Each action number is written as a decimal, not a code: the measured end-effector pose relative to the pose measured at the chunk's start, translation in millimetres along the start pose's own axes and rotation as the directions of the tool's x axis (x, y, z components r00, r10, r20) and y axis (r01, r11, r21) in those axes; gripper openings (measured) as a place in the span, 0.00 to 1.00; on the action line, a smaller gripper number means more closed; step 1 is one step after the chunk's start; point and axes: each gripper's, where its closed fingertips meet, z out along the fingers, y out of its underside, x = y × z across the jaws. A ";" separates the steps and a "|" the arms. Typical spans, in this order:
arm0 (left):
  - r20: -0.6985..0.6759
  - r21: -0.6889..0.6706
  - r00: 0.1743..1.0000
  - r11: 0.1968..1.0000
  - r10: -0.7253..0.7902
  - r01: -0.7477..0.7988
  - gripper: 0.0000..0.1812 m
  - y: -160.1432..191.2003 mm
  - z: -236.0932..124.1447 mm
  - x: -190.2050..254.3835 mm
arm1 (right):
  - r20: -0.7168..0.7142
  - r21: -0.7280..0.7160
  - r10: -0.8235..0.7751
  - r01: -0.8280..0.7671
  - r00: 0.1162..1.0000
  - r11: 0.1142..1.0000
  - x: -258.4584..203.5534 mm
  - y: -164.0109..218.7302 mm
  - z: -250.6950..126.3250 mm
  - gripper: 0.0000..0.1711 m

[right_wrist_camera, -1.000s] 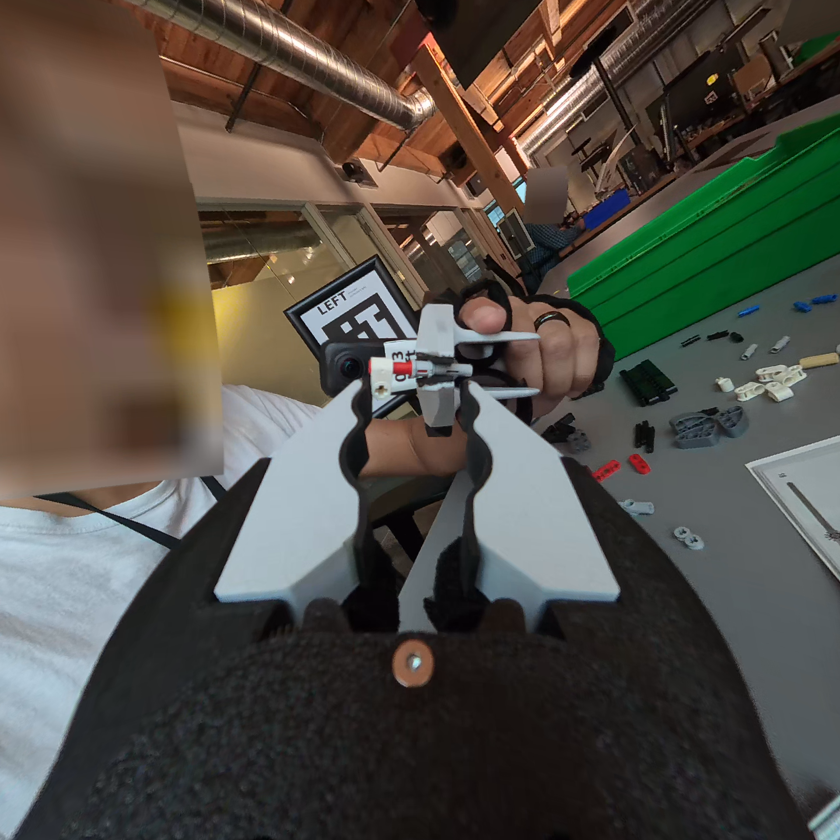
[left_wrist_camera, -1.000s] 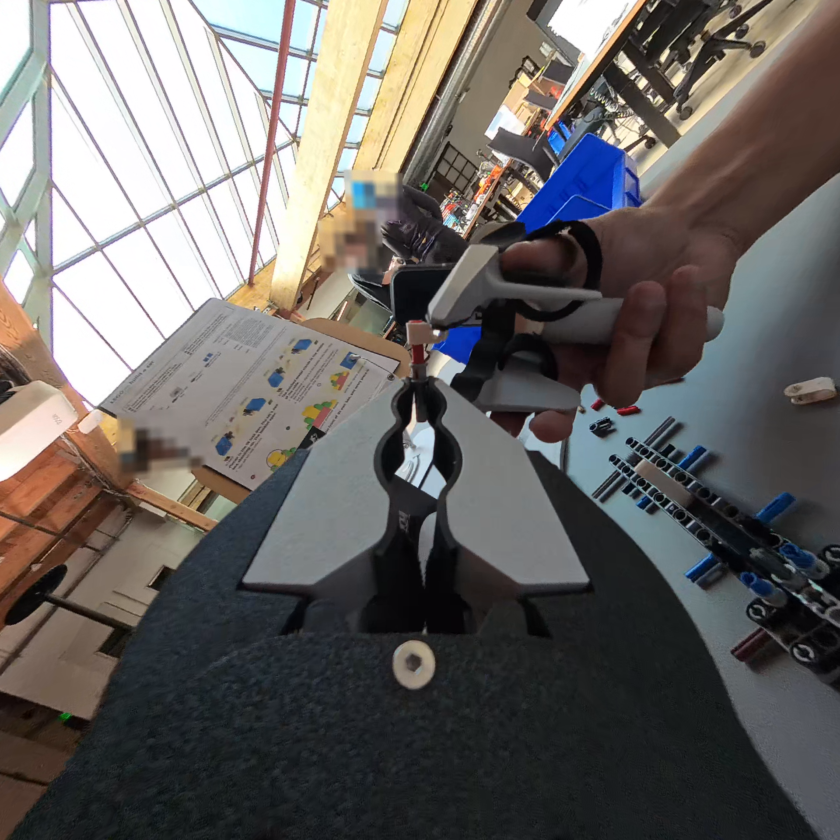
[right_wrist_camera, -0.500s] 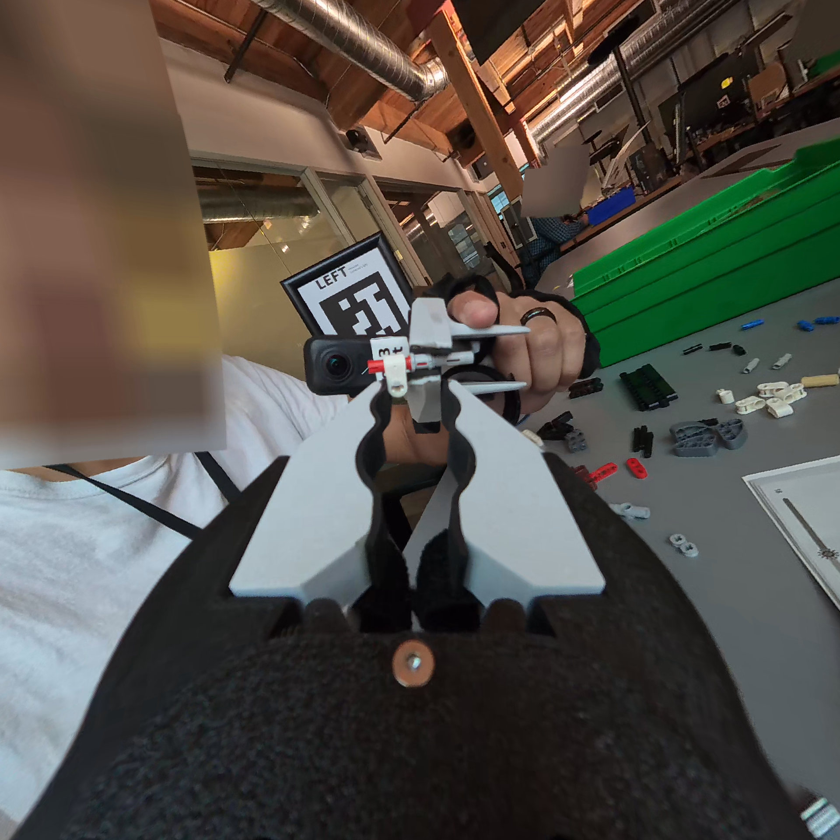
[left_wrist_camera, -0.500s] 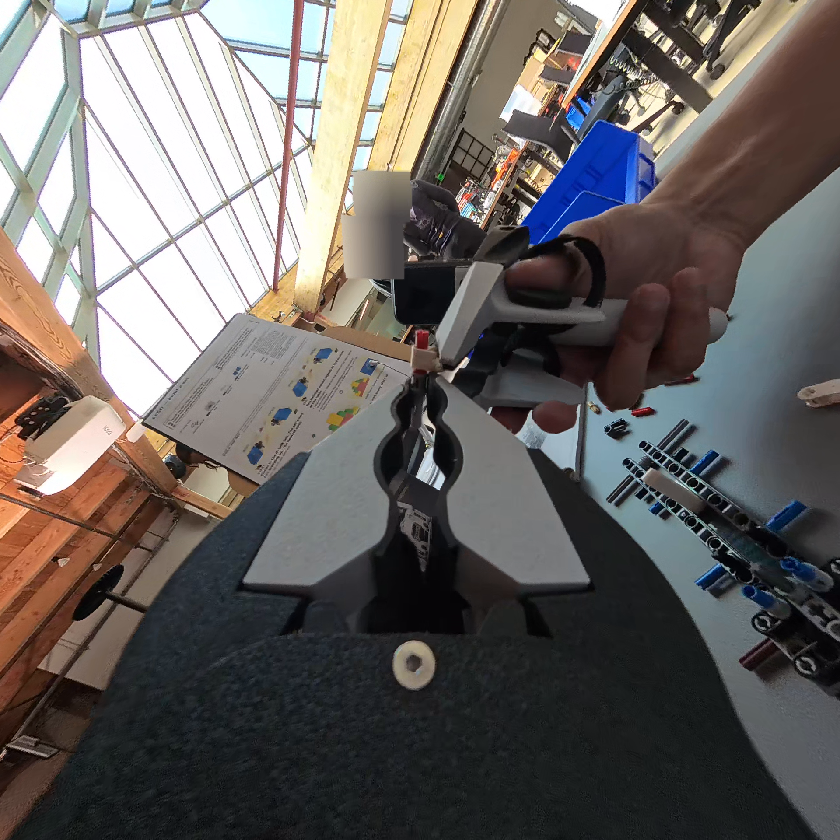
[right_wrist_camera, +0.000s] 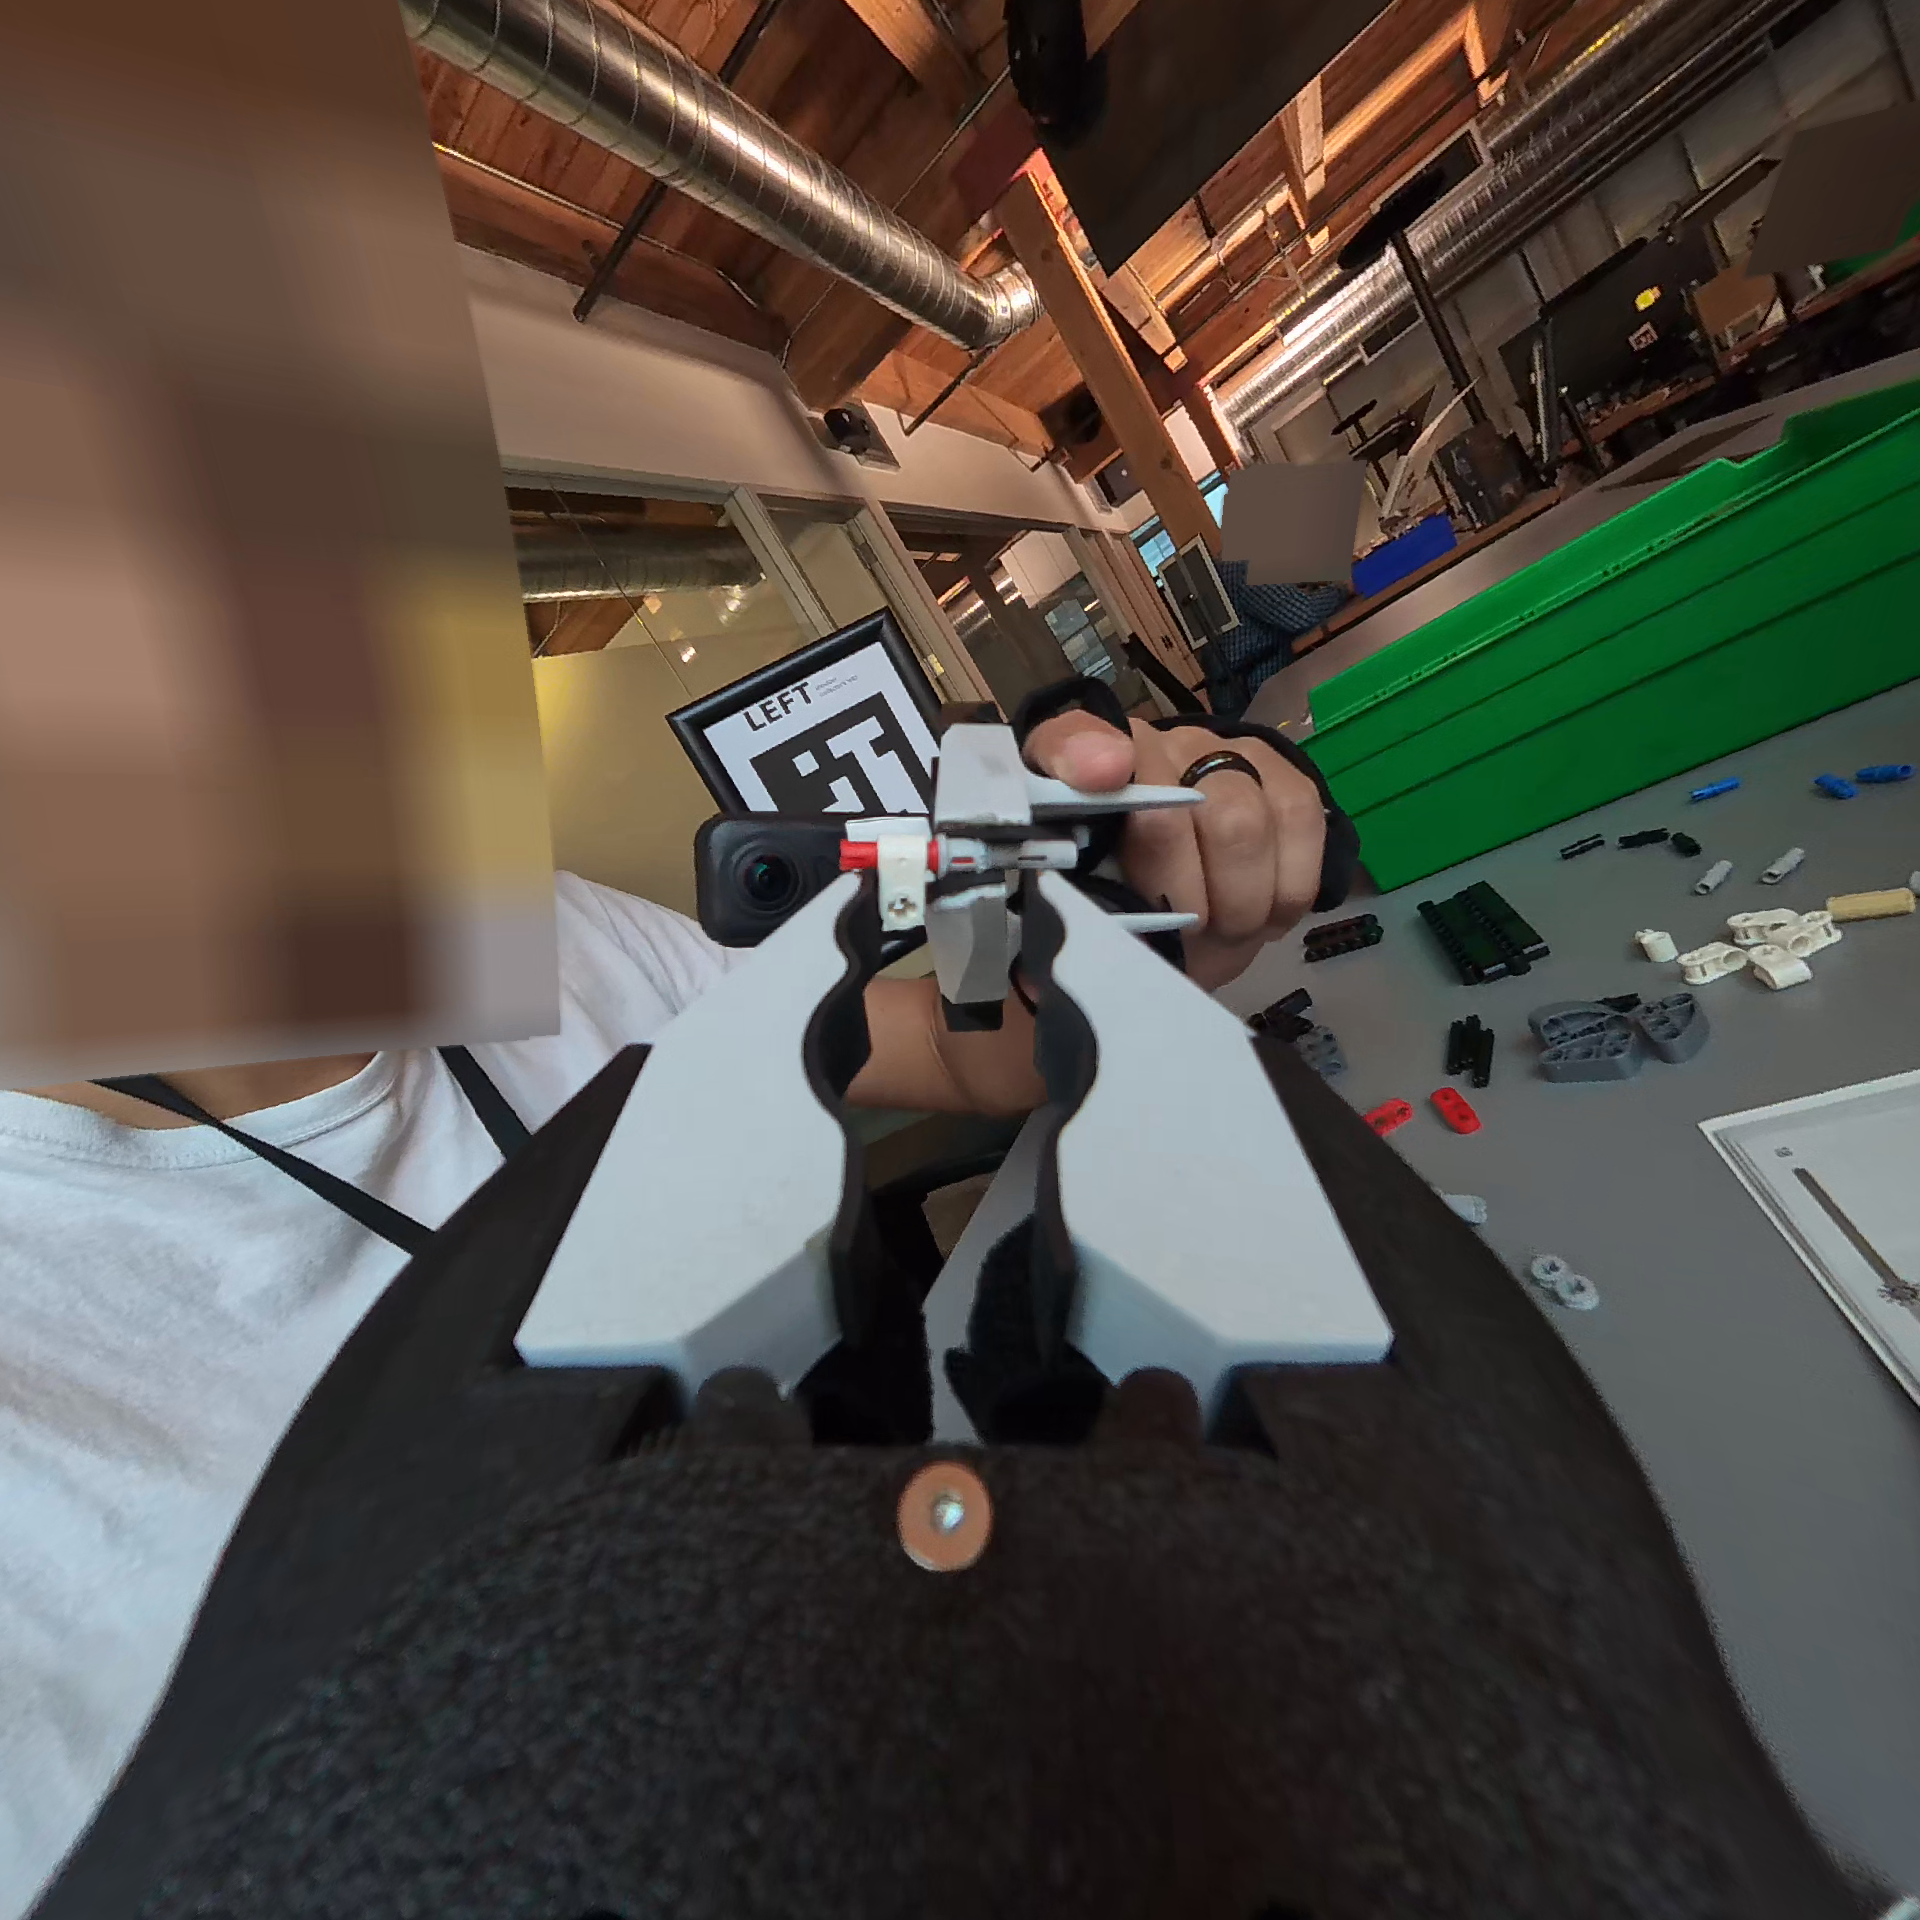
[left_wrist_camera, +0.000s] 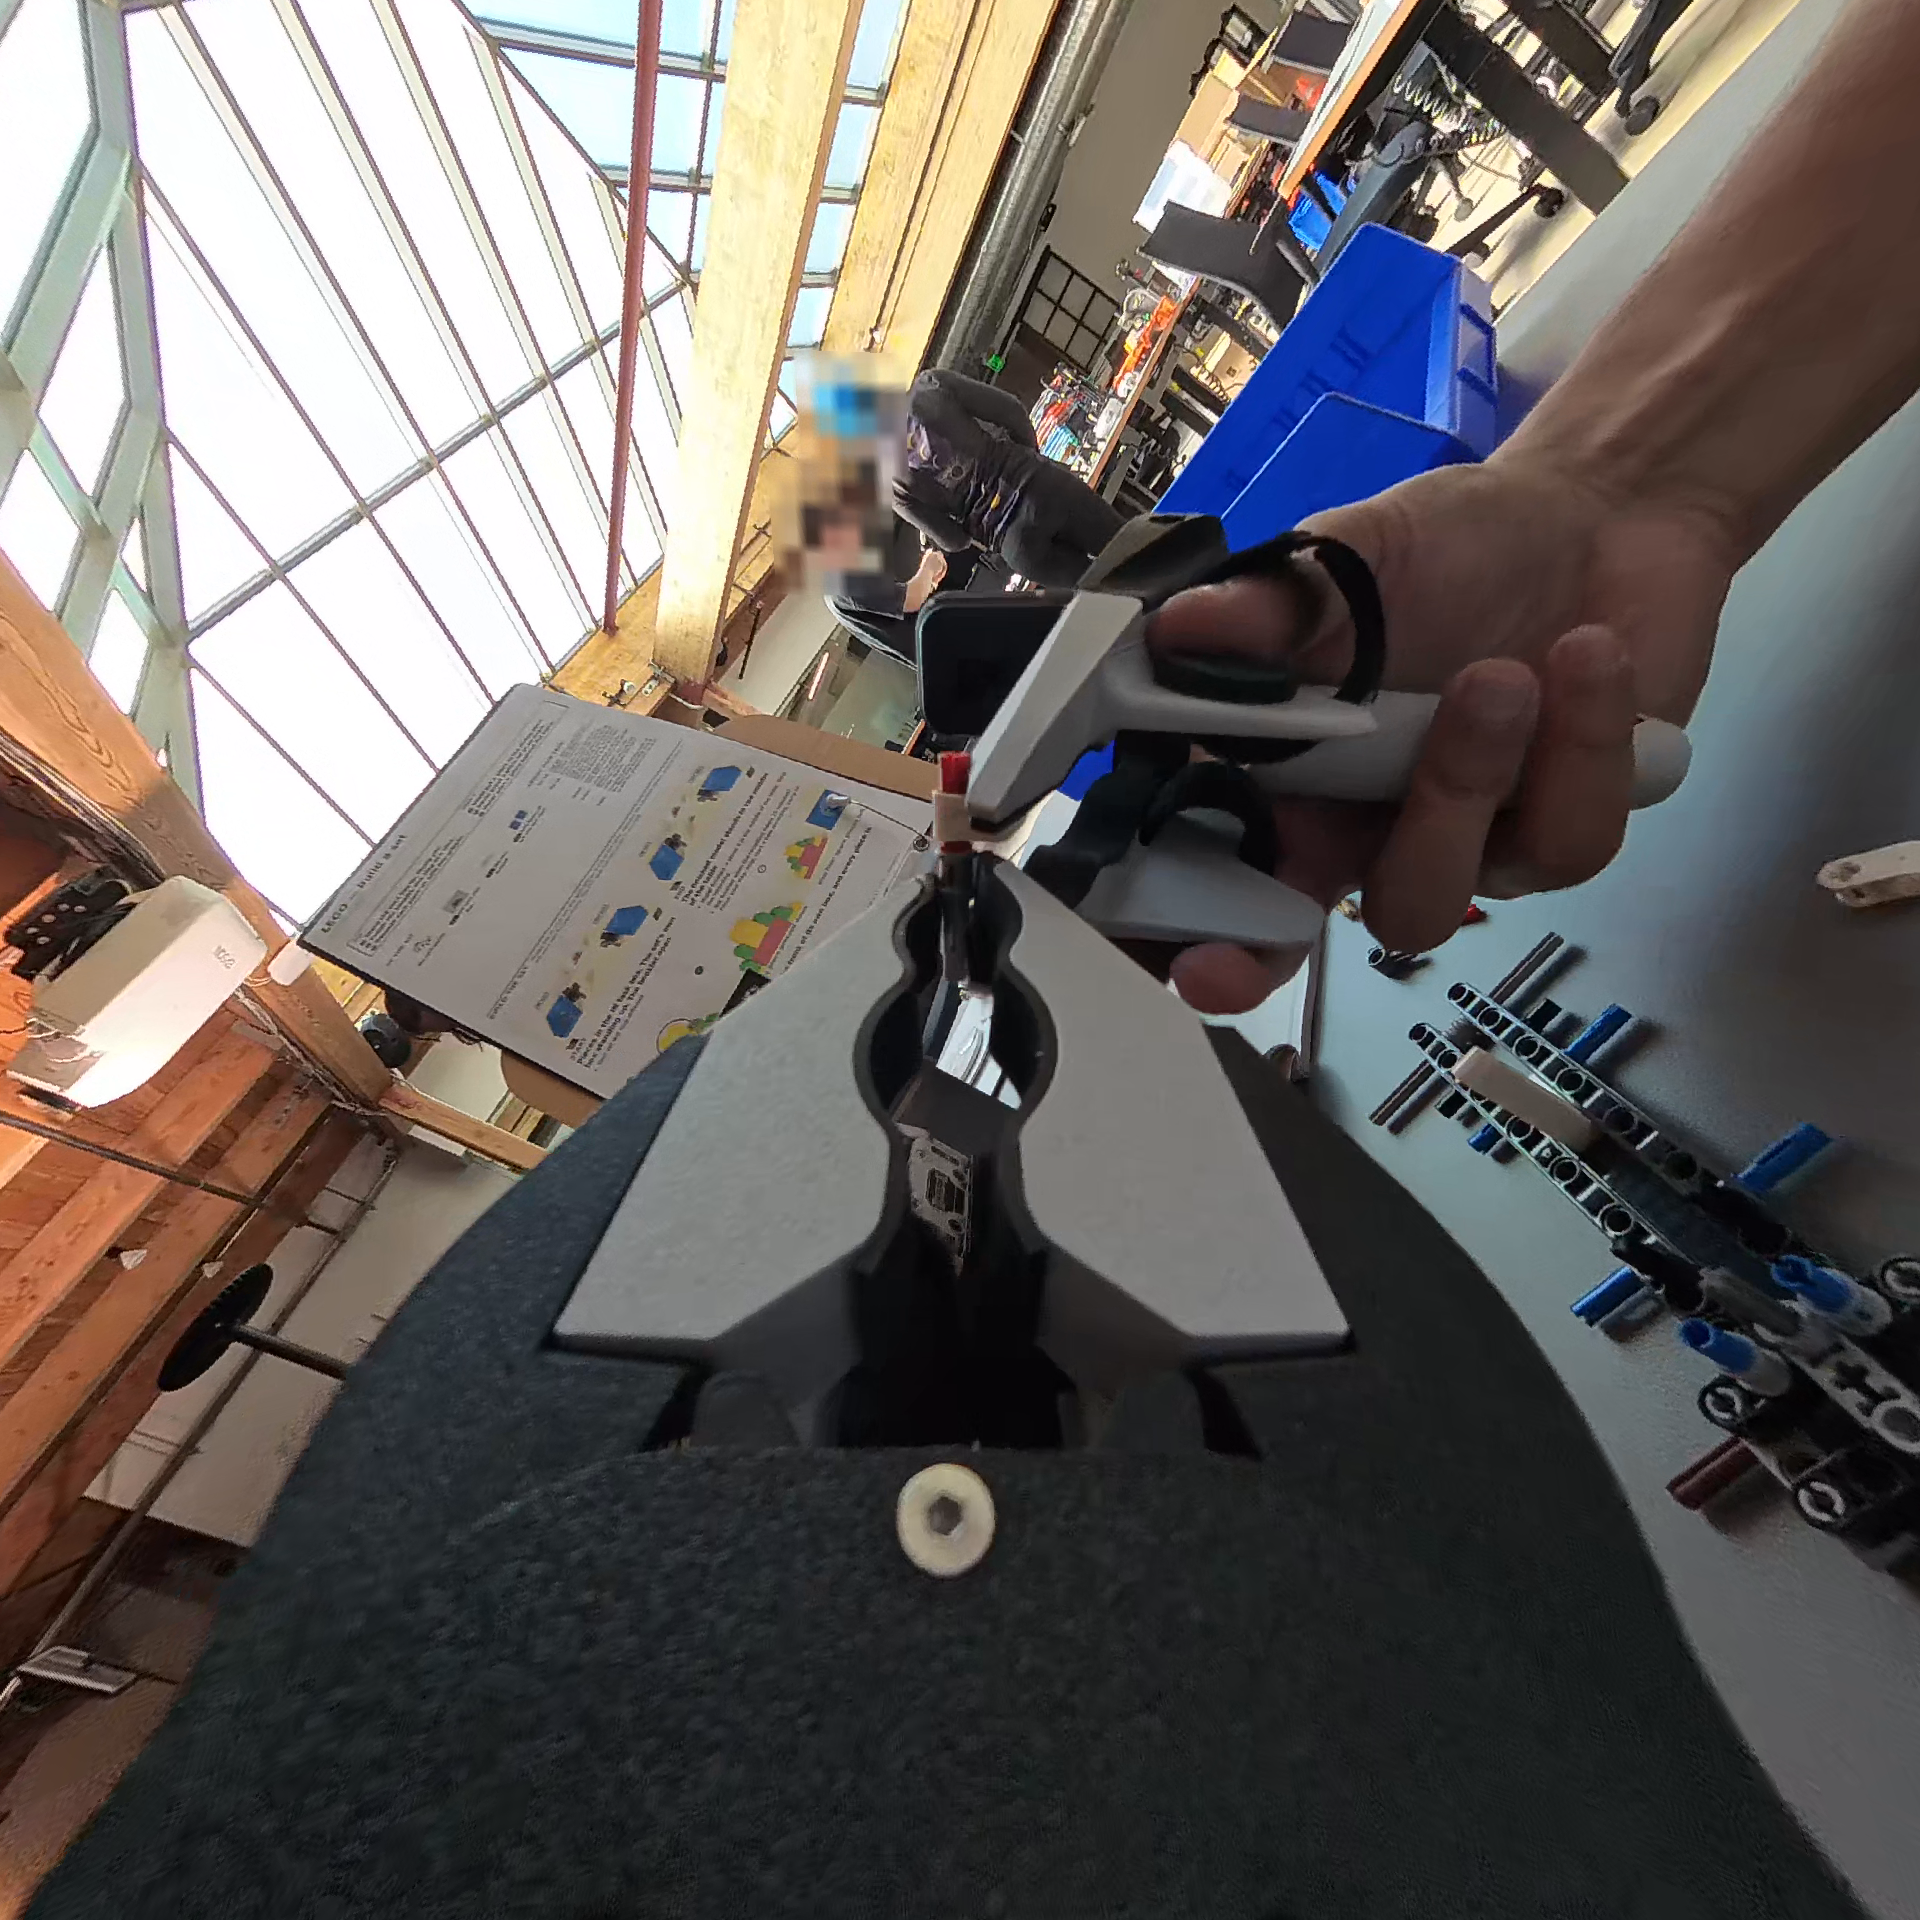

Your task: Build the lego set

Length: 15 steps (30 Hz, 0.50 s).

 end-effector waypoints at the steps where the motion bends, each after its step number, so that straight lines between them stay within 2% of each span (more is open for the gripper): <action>1: 0.001 0.005 1.000 1.000 -0.006 0.006 0.02 -1.5 -0.5 -0.7 | 0.012 0.009 0.007 -0.007 1.000 1.000 -2.4 -0.3 1.1 0.12; 6: -0.009 0.019 1.000 1.000 -0.022 0.022 0.01 -7.9 -1.8 0.4 | 0.019 -0.030 -0.028 0.028 0.999 0.999 -8.0 2.9 2.8 0.10; 10: 0.002 -0.019 1.000 1.000 0.014 -0.014 0.02 -1.6 -0.9 -0.6 | 0.031 -0.028 0.080 -0.079 0.996 0.996 -5.3 0.8 2.5 0.11; 12: 0.010 -0.057 1.000 0.998 0.017 -0.017 0.02 5.1 1.4 -1.9 | -0.021 -0.056 0.061 -0.062 0.998 0.997 3.1 2.4 -0.8 0.13; 14: 0.007 -0.051 1.000 0.999 0.017 -0.017 0.02 5.8 1.7 -0.8 | -0.111 -0.084 -0.002 -0.008 0.994 0.996 15.0 2.7 -6.2 0.26; 15: 0.010 -0.046 1.000 0.999 0.006 -0.005 0.02 5.7 1.7 -1.1 | -0.125 -0.079 -0.022 0.012 0.992 0.997 16.5 0.2 -8.7 0.30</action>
